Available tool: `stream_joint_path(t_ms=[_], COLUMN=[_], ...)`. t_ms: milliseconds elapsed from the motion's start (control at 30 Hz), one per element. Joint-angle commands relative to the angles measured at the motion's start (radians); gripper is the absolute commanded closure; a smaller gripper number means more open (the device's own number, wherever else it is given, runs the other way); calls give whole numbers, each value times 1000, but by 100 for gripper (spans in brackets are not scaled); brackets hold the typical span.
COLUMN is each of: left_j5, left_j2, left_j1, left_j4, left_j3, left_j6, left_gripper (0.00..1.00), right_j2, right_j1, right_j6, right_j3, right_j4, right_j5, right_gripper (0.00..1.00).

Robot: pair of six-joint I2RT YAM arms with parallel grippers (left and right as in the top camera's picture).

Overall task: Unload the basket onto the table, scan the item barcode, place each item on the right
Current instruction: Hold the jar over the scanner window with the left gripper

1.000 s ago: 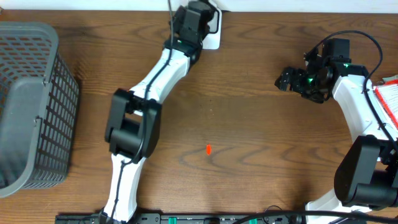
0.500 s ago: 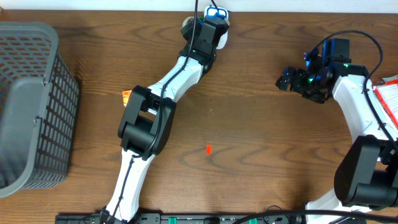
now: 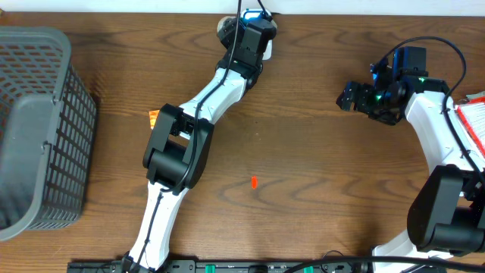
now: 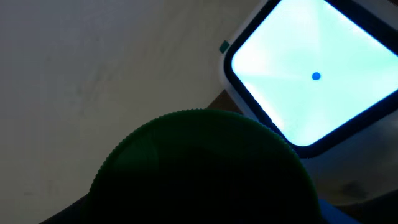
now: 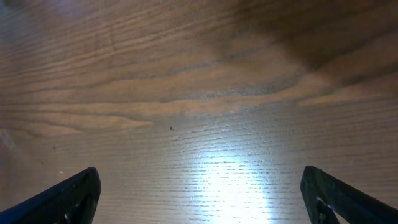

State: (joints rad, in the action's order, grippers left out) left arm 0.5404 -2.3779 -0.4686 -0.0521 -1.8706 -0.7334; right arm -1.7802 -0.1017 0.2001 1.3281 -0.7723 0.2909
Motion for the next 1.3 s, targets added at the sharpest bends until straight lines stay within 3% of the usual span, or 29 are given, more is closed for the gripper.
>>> stream_joint_path(t_ms=[0, 1267], left_j5=[55, -35], left_j2=[18, -12], left_j1=[-17, -52], left_j4=[-38, -146], left_j3=[-39, -39], left_j6=[-61, -507], left_gripper=[72, 71], right_j2=[-5, -6], right_j1=[-3, -3], right_j6=[-16, -41], right_j3=[-2, -2], right_j4=[6, 12], right_j5=[-6, -7], right_gripper=[1, 1])
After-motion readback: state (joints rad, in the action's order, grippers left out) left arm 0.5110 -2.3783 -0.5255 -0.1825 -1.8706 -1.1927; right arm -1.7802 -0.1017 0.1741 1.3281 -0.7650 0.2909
